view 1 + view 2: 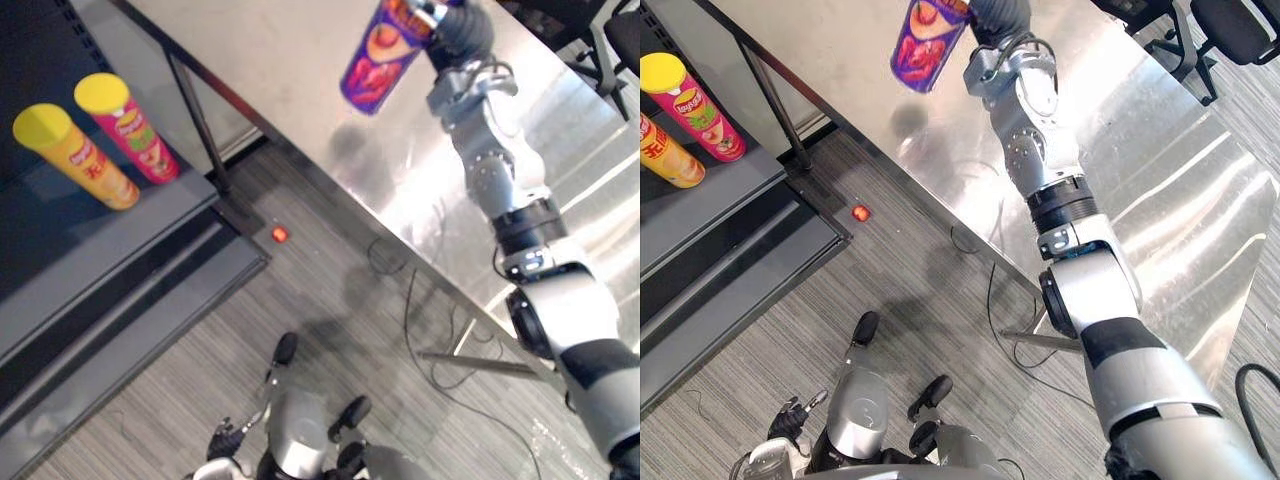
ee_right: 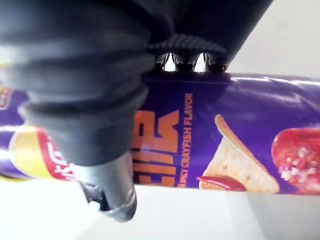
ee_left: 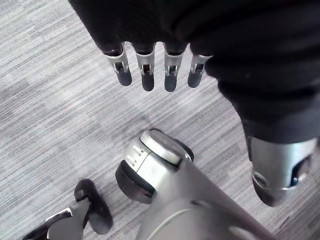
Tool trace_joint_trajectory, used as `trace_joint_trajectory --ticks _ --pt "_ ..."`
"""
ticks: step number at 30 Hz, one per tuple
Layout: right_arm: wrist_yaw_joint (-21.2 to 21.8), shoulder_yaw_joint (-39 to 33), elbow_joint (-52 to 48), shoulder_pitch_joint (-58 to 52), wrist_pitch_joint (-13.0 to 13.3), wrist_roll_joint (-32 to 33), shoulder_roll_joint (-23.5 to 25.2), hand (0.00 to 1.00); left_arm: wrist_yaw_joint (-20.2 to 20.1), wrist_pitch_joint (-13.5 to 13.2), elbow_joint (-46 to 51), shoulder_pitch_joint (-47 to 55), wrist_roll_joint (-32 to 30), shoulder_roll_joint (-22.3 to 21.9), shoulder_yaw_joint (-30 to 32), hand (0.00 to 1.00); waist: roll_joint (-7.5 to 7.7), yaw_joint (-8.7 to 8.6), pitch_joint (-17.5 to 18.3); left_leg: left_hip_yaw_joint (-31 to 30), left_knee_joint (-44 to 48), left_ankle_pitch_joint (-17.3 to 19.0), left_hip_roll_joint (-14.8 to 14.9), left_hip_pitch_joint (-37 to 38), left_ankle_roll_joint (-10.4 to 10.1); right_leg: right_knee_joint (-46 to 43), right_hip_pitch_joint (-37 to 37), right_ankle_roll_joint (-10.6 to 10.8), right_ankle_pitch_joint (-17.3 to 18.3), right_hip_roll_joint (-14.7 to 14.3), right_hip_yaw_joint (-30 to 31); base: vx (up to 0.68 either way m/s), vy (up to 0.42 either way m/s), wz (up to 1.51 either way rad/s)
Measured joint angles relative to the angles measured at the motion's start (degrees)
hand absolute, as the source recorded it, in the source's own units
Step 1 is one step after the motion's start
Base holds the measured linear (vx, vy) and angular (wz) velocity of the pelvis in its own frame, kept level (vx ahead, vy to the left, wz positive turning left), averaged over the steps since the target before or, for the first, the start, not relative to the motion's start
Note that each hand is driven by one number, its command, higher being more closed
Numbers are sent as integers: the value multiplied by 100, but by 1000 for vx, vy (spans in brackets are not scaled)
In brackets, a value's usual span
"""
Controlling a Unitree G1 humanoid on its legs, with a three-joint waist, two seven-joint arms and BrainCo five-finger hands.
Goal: Put the gum and the chips on the shelf.
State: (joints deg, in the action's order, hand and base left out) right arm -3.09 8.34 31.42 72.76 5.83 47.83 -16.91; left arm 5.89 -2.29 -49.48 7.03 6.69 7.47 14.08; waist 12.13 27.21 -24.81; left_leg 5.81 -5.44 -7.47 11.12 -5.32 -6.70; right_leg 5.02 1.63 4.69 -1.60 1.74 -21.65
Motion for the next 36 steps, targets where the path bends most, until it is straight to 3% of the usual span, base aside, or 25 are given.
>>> trace_joint_trajectory --ticks 7,10,13,17,27,30,36 --pt "-398 -810 -2633 -1029 666 -250 193 100 76 75 -29 6 -25 -119 345 0 -27 -269 -17 92 -2 15 -101 192 -15 -57 106 -21 17 83 33 0 8 -3" --pt "-377 -789 -3819 -1985 757 -912 138 100 155 115 -12 35 -90 -255 584 0 -93 -543 53 152 -4 114 -199 379 -8 -215 189 -34 174 209 42 -7 38 -5" --pt "-125 -687 -4684 -3319 724 -1688 109 100 147 123 -11 76 -260 -339 623 0 -178 -830 415 182 -6 155 -316 390 37 -221 171 -27 179 320 70 31 46 -6" --pt "268 -269 -4897 -4527 491 -2084 114 100 122 128 -35 314 -360 -343 657 0 -272 -1156 898 209 -4 163 -391 453 85 -205 233 -23 145 393 139 86 18 -6" --pt "1576 1202 -5265 -7237 -63 -1993 363 100 43 99 -543 444 -538 -387 659 0 -583 -1763 1733 292 -36 315 -432 693 101 -263 375 92 212 454 266 8 1 -5" --pt "1734 1344 -5264 -7553 -150 -2266 391 100 29 93 -716 474 -530 -370 666 0 -631 -1905 1764 301 -37 311 -437 830 106 -315 470 67 230 470 312 -39 9 -5" --pt "1856 1491 -5212 -7988 -195 -2556 395 100 22 73 -860 518 -534 -341 664 0 -662 -1951 1891 299 -40 283 -433 861 103 -333 473 46 246 485 331 -35 -3 -1"
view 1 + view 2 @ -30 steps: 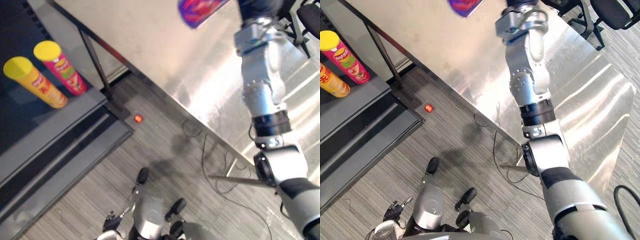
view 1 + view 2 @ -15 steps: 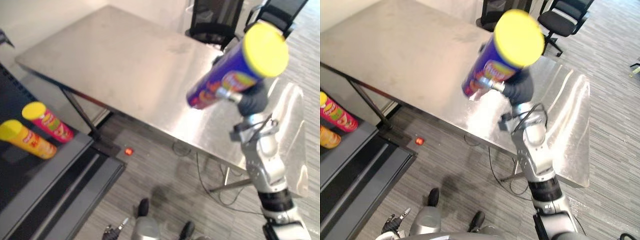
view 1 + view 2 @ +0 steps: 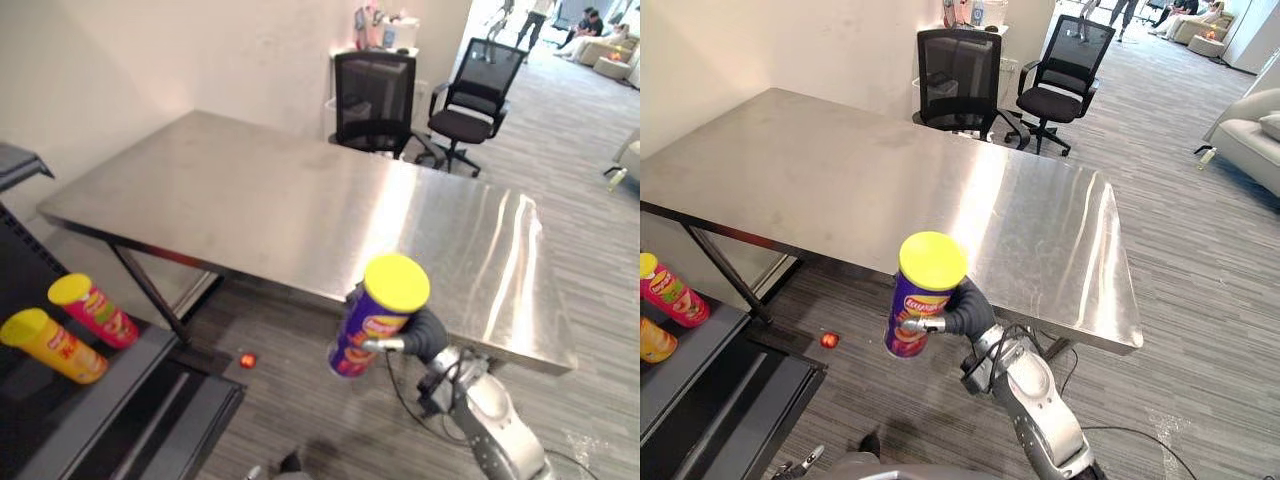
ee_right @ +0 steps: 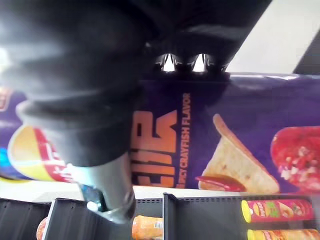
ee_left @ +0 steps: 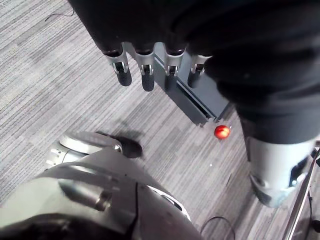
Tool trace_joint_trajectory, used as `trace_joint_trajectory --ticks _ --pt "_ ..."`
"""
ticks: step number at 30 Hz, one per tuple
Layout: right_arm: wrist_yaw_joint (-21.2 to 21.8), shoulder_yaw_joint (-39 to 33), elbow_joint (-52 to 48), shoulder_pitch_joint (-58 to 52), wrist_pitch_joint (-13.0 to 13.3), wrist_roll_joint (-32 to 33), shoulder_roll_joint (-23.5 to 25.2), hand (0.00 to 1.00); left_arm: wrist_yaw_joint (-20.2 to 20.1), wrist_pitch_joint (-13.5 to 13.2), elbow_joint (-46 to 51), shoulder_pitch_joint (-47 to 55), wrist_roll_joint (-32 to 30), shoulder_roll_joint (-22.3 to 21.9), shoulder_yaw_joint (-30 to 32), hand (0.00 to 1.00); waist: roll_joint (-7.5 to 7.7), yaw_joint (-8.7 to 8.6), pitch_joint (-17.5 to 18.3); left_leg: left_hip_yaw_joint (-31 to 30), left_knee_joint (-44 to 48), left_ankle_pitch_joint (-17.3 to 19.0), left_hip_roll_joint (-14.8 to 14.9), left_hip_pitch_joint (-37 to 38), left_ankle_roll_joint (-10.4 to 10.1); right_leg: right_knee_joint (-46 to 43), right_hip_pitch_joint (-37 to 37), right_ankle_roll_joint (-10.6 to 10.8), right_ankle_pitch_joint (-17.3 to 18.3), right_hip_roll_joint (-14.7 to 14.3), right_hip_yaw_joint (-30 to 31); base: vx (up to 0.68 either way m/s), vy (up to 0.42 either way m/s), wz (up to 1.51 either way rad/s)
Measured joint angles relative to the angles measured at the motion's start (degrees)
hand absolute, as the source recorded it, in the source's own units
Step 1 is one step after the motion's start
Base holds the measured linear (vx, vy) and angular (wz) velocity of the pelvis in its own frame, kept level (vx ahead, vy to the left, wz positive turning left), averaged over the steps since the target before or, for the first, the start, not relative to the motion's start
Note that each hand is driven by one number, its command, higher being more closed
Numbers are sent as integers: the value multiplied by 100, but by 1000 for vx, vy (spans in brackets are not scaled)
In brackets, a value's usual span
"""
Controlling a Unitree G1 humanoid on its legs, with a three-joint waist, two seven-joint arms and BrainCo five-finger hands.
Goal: Put the gum and the chips on the shelf.
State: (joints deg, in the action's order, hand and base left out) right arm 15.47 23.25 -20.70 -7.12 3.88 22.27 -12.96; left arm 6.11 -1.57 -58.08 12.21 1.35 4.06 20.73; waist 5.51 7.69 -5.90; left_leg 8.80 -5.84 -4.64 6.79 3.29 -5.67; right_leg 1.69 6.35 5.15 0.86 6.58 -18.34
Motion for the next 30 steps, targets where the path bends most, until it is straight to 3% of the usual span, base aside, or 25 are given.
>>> trace_joint_trajectory --ticks 2,4,12,16,19,21,22,23,24,25,26,27,28,29,30 --pt "9 36 131 -23 -10 -427 -1 100 -2 -2 -72 115 0 21 -1 0 -33 -119 84 -10 -1 -9 -12 -2 8 -12 2 -1 1 24 -3 -11 0 2" --pt "7 3 134 -135 -13 -611 -1 100 -4 -5 -98 154 -1 27 -2 0 -40 -133 136 -11 -1 -12 -26 -2 12 -24 1 -1 1 42 -3 0 0 0" --pt "-1 -13 135 -372 -11 -665 -1 100 -12 -40 -122 276 -24 34 -25 0 -78 -231 138 -139 -1 -60 -60 96 74 -92 170 -4 1 75 -87 2 -1 7" --pt "-1 337 191 -310 16 -655 -20 100 -22 -41 -58 511 49 -101 57 0 -160 -155 89 -173 14 -51 -20 80 79 -268 135 -22 118 69 -166 -30 -13 8" --pt "11 872 392 14 17 -657 -64 100 -20 -50 10 496 86 -210 242 0 -318 72 -296 -311 327 -47 75 -237 56 -458 39 -108 172 11 -339 -68 -48 32" --pt "55 1065 410 373 18 -658 -256 100 -18 -53 102 484 167 -450 400 0 -610 118 -777 -201 616 11 252 -633 61 -808 -219 -236 243 -77 -570 -159 -70 54" --pt "48 1044 410 385 19 -658 -289 100 -16 -29 85 485 272 -481 397 0 -653 119 -845 3 664 98 316 -735 62 -783 -259 -286 216 -98 -644 -149 -70 58" --pt "33 972 428 361 22 -657 -256 100 -16 -32 32 463 418 -473 414 0 -556 123 -937 393 828 251 420 -832 183 -703 -337 -520 177 14 -808 -115 -15 68" --pt "7 833 505 345 30 -655 -254 100 -18 -16 -45 393 549 -484 444 0 -524 84 -1067 781 1624 398 582 -1167 657 -794 -442 -653 230 163 -1055 -133 -4 83" --pt "-16 620 624 318 -1 -657 -261 100 -31 29 -97 379 687 -546 443 0 -544 42 -1177 1158 2979 531 802 -1390 954 -1056 -534 -706 265 344 -1225 -111 -6 90" --pt "-41 342 614 78 -11 -653 -269 100 -117 51 -111 421 754 -622 434 0 -581 17 -1180 1438 4113 963 1134 -1391 1010 -1206 -510 -738 295 412 -1433 -74 -23 76" --pt "-63 172 580 -81 -8 -653 -269 100 -171 51 -111 422 753 -641 414 0 -613 -3 -1162 1555 4489 1099 1313 -1345 1040 -1289 -515 -738 324 454 -1576 -36 8 100" --pt "-128 -67 541 -349 -1 -650 -265 100 -236 45 -63 413 745 -636 353 0 -776 -103 -1101 1815 4637 1122 1501 -1286 1014 -1629 -533 -678 484 603 -1882 -55 43 131" --pt "-150 -206 573 -527 3 -632 -242 100 -265 32 3 454 697 -500 199 0 -686 -200 -1111 1908 4170 1042 1076 -1354 993 -1904 -696 -456 746 777 -1887 -99 39 214" --pt "-135 -285 569 -761 -23 -600 -142 100 -264 -57 113 444 692 -222 228 0 -308 -422 -946 1549 2645 937 308 -971 867 -1891 -983 -432 858 1074 -1709 -115 20 223"
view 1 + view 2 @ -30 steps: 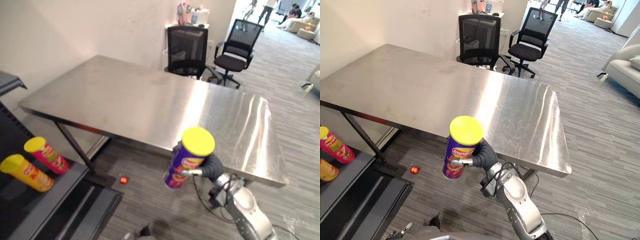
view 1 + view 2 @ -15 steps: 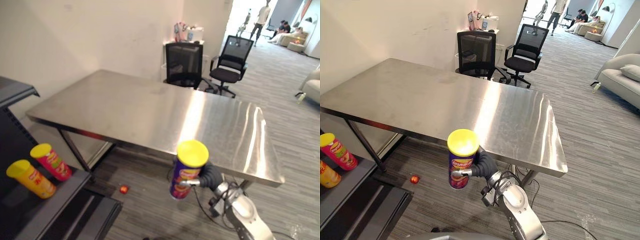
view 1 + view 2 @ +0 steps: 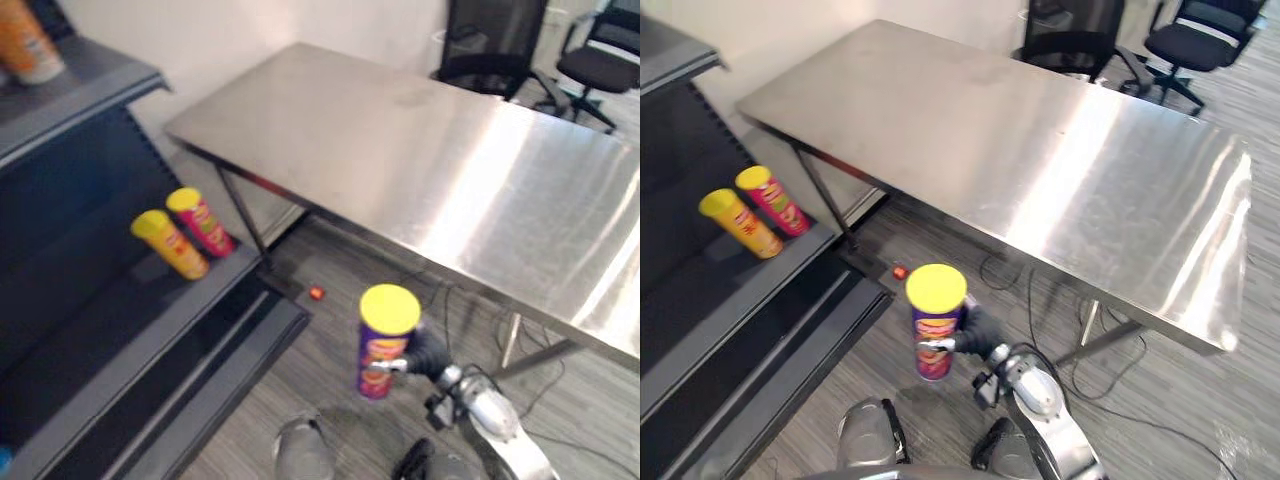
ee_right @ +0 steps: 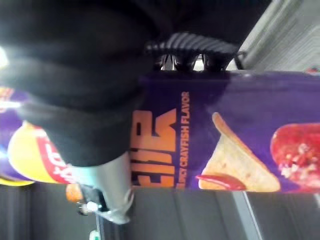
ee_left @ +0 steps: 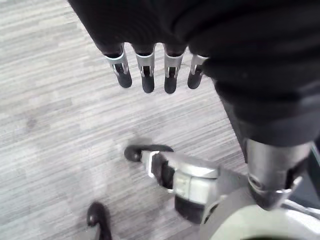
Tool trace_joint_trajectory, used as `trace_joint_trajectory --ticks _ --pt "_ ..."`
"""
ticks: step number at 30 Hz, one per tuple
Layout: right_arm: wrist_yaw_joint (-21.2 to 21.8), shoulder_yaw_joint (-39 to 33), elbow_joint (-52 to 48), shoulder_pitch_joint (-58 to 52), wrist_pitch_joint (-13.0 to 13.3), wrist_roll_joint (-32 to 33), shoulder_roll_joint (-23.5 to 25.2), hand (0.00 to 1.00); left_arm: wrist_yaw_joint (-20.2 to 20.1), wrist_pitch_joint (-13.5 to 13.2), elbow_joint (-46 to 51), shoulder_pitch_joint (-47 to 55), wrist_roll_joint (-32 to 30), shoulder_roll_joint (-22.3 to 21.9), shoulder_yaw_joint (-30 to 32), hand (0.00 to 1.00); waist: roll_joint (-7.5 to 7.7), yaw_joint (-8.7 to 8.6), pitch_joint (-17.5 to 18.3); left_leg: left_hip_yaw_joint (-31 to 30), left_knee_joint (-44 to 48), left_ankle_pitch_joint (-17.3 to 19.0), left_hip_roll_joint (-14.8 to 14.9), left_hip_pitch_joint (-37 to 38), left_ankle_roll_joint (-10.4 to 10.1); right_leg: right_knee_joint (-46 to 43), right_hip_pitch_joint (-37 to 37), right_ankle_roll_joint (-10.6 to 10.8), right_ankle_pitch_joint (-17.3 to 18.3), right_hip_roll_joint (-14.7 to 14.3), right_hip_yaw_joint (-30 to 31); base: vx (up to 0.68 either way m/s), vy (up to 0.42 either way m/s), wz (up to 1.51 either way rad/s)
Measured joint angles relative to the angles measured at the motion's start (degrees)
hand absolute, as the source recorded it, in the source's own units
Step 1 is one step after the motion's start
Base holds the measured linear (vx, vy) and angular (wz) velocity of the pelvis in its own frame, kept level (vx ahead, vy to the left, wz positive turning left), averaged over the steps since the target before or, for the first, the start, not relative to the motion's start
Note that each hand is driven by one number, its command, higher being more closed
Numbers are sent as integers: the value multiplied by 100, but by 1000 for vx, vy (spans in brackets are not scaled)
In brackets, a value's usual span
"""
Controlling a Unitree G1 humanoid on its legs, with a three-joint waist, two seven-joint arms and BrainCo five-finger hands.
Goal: Put the gum and the chips on the shelf.
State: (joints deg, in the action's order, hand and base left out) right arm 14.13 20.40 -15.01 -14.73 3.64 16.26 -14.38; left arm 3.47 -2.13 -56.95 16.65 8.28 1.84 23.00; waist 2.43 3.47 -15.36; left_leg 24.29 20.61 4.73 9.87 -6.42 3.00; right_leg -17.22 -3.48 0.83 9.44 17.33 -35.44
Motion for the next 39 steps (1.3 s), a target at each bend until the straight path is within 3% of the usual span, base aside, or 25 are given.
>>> trace_joint_trajectory --ticks 1,2,3,4,5,10,14,16,18,19,20,22,24,25,26,27,28,29,31,32,35,36,37,38,39 --pt "36 -59 -28 -157 30 16 -1 100 0 -15 38 -67 4 67 79 0 -15 -97 11 147 172 292 43 46 119 9 28 -93 -73 68 -221 -164 -15 221" --pt "76 -133 21 -280 22 19 40 100 26 -18 59 -58 1 66 186 0 -206 -79 20 646 914 747 625 316 3 -35 181 -87 -109 49 -591 -156 42 178" --pt "102 -192 13 -376 16 21 40 100 20 -33 4 -39 -4 21 232 0 -418 -113 103 944 646 833 919 689 -404 -155 189 -72 -101 118 -895 -205 150 155" --pt "114 -248 15 -410 14 20 50 100 18 -29 -23 -63 -6 -54 229 0 -493 -187 133 1037 424 852 878 701 -636 -211 181 -40 -99 194 -1052 -206 291 155" --pt "125 -360 15 -540 -17 15 133 100 -1 -27 -25 -61 -37 -176 208 0 -471 -171 172 1339 54 827 587 704 -694 -223 162 142 -182 444 -1256 -200 294 114" --pt "153 -357 -32 -657 -11 12 196 100 18 16 -425 46 -71 -325 339 0 -455 -159 281 1241 -762 638 -93 670 -514 19 266 485 -613 776 -1470 -141 252 65" --pt "139 -353 -41 -716 1 4 203 100 82 20 -475 62 -264 -403 439 0 -442 -168 302 1260 -1242 362 -277 661 -440 768 265 398 -1206 484 -1487 -60 90 -4" --pt "133 -328 -37 -738 1 -5 224 100 106 19 -474 60 -324 -409 437 0 -424 -170 315 1299 -1105 387 -213 651 -445 945 280 356 -1354 368 -1460 39 12 -20" --pt "124 -309 -5 -727 -2 -3 224 100 123 16 -479 61 -338 -415 441 0 -457 -158 312 1421 -363 779 149 559 -483 739 272 330 -1352 339 -1348 61 3 -46" --pt "112 -303 -5 -658 -2 16 224 100 95 19 -641 49 -338 -433 433 0 -570 -130 307 1503 412 1234 609 582 -508 251 268 212 -1263 361 -1241 42 23 -59" --pt "108 -306 -9 -663 1 30 233 100 88 19 -683 47 -338 -436 429 0 -597 -150 316 1516 600 1397 716 603 -527 44 269 180 -1216 401 -1241 6 73 -53" --pt "109 -294 -5 -746 -4 168 307 100 81 24 -717 49 -342 -351 375 0 -590 -163 299 1504 1028 1842 816 714 -587 -621 285 112 -931 709 -1235 -33 101 -15" --pt "110 -330 17 -887 -12 229 325 100 87 25 -718 39 -349 -301 197 0 -588 -183 293 1441 1202 2020 848 777 -508 -1115 252 85 -922 921 -1060 -27 102 13" --pt "116 -336 20 -1015 -49 229 358 100 88 25 -706 28 -351 -198 69 0 -574 -185 283 1376 1237 2070 814 869 -488 -1458 250 8 -1014 1032 -855 -18 128 63" --pt "116 -425 20 -1287 -60 231 431 100 104 40 -653 0 -353 -93 -138 0 -550 -213 233 1060 1205 2065 658 993 -487 -1961 190 -297 -1272 1117 -157 -20 146 101" --pt "116 -521 20 -1471 -70 231 472 100 129 57 -566 -4 -355 -7 -284 0 -524 -270 179 738 1133 2033 518 1071 -440 -2282 81 -362 -1243 1033 596 -17 95 130" --pt "120 -609 18 -1621 -91 232 525 100 128 71 -517 -17 -360 76 -379 0 -516 -349 173 463 1091 2009 458 1075 -409 -2438 58 -209 -1001 838 1104 63 14 198" --pt "114 -827 11 -1951 -97 300 645 100 127 90 -439 -139 -406 255 -586 0 -471 -484 168 -161 830 1876 232 1047 -272 -2404 62 271 -372 274 2015 104 -43 214" --pt "120 -986 -49 -2117 -98 412 612 100 125 74 -403 -313 -405 317 -748 0 -421 -528 131 -641 512 1734 -120 1027 -200 -1823 -34 303 -119 -22 2473 135 -85 182" --pt "126 -1171 -213 -2204 -98 431 607 100 122 61 -408 -473 -400 336 -837 0 -423 -572 119 -919 381 1672 -372 890 -110 -1042 -299 297 -98 -146 2887 140 -123 145" --pt "127 -1373 -447 -2297 -99 544 649 100 117 17 -476 -515 -405 330 -863 0 -405 -913 128 -1519 460 1649 -617 585 -75 -156 -547 371 -143 -422 3853 160 -188 174" --pt "134 -1419 -587 -2476 -95 671 648 100 112 6 -472 -525 -405 329 -957 0 -349 -1073 122 -1758 697 1697 -613 418 -162 -381 -544 370 -143 -423 3858 242 -318 215" --pt "140 -1406 -650 -2545 -97 680 635 100 111 -5 -469 -526 -403 350 -1010 0 -231 -1080 104 -1804 810 1730 -610 359 -280 -539 -569 520 -150 -425 3884 317 -447 186" --pt "139 -1359 -671 -2548 -117 695 523 100 110 5 -473 -527 -396 289 -1033 0 -330 -1029 84 -1868 1020 1788 -438 225 -512 -854 -635 945 84 -414 3725 211 -311 86" --pt "140 -1330 -664 -2459 -163 702 422 100 102 11 -475 -508 -385 212 -1040 0 -445 -929 87 -1858 1067 1792 -315 165 -597 -923 -690 895 123 -494 3657 298 -348 48"
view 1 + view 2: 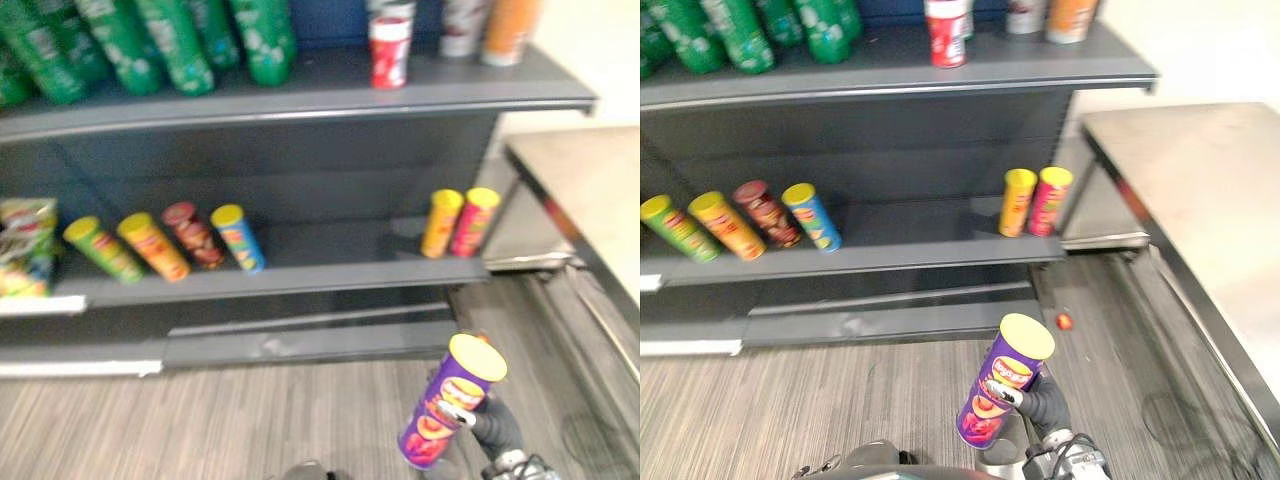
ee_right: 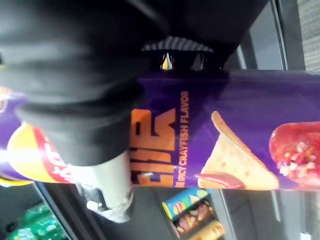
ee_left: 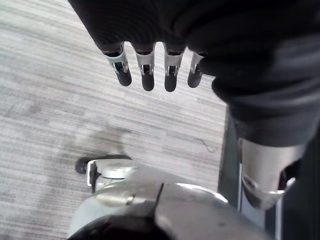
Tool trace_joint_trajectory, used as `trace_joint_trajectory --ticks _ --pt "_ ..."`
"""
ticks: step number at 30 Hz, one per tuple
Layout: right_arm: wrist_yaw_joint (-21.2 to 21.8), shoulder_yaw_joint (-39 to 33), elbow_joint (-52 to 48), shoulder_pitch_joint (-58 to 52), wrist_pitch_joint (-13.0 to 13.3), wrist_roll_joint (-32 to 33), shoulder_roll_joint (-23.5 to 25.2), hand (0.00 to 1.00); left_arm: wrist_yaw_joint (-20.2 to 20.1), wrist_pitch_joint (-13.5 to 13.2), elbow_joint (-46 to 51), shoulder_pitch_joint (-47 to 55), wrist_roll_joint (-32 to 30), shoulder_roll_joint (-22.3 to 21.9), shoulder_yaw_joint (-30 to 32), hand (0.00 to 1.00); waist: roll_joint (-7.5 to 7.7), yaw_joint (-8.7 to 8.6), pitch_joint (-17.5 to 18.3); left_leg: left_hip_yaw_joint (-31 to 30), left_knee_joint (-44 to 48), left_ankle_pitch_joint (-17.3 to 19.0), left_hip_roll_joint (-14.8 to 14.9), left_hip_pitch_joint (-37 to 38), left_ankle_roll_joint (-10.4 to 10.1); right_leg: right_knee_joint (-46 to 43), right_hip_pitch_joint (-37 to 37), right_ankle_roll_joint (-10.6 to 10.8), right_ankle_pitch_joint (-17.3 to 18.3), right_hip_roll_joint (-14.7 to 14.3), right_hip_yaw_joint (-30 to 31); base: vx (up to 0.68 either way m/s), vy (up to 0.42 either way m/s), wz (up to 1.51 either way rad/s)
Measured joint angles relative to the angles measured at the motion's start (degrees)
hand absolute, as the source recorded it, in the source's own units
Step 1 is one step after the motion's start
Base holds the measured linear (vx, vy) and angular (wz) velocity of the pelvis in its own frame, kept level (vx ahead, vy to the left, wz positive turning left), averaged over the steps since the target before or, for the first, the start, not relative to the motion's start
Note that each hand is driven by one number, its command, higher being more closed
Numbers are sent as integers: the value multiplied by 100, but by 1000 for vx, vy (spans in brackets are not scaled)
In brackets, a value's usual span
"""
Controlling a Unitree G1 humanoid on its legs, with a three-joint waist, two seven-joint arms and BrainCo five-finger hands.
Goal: Put the gum and the chips on the shelf.
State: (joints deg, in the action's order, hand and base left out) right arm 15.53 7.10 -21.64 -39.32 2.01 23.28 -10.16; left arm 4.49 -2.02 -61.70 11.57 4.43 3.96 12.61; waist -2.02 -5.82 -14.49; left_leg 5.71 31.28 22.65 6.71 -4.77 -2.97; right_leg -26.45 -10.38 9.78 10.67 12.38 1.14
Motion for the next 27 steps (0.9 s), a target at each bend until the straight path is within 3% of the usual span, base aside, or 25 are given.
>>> trace_joint_trajectory --ticks 1,5,9,12,14,18,19,21,24,25,26,27 --pt "11 71 3 194 -42 50 -89 100 -23 1 -16 48 36 -106 0 0 -158 96 -16 -26 -27 -54 200 -127 -161 -9 -100 -36 14 -157 -122 177 -173 14" --pt "69 111 -6 488 -49 59 -76 100 -23 -9 -141 7 107 -107 59 0 -121 130 -75 -28 -822 -498 365 -149 -431 -10 -260 -205 66 -198 -479 193 -213 33" --pt "165 94 -19 746 -49 17 -128 100 -28 -42 -105 10 102 -93 148 0 -93 125 -177 3 -1151 -651 328 -97 -476 160 -237 -210 70 -173 -528 85 -30 6" --pt "154 -71 -39 1140 -50 -330 -248 100 -47 -45 -9 7 105 -48 309 0 56 148 -298 -10 -1349 -750 268 -138 -471 364 -231 -197 28 -130 -558 29 12 9" --pt "86 -283 -58 1571 -40 -537 -428 100 -74 -47 82 8 105 -46 345 0 79 176 -308 -29 -1426 -806 244 -202 -451 528 -235 -197 -78 -124 -578 30 33 8" --pt "-489 -681 88 3032 66 -1034 -704 100 -109 -95 402 0 143 -68 349 0 81 302 -412 -87 -1649 -1012 195 -344 -442 963 -231 -174 -399 -120 -625 2 47 11" --pt "-840 -707 482 3990 230 -1227 -724 100 -106 -153 589 -12 202 -90 347 0 63 350 -484 -191 -1713 -1119 190 -477 -441 1174 -238 -204 -577 -134 -721 -20 25 24" --pt "-1096 -788 804 4630 264 -1353 -697 100 -98 -174 718 -21 217 -133 346 0 26 457 -587 -235 -1711 -1158 197 -503 -439 1252 -239 -204 -674 -153 -725 -19 21 18" --pt "-1736 -1155 1773 6213 348 -1459 -474 100 -92 -181 939 -64 329 -236 283 0 -173 774 -995 -407 -1637 -1230 184 -637 -432 1252 -250 -195 -767 -158 -741 -76 14 25" --pt "-2210 -1431 2267 6844 386 -1580 -225 100 -49 -196 975 -65 484 -263 257 0 -269 902 -1135 -502 -1569 -1258 181 -756 -444 1252 -278 -193 -768 -160 -770 -86 -6 26" --pt "-2357 -1474 2379 6971 391 -1634 -187 100 -31 -196 971 -65 525 -261 234 0 -279 937 -1141 -505 -1561 -1266 181 -792 -451 1251 -305 -193 -768 -162 -772 -74 -14 18" --pt "-2801 -1599 2873 7432 402 -1811 -120 100 10 -204 970 -63 665 -266 202 0 -308 1093 -1154 -511 -1539 -1295 184 -915 -454 1245 -423 -179 -777 -172 -767 -55 -14 3"
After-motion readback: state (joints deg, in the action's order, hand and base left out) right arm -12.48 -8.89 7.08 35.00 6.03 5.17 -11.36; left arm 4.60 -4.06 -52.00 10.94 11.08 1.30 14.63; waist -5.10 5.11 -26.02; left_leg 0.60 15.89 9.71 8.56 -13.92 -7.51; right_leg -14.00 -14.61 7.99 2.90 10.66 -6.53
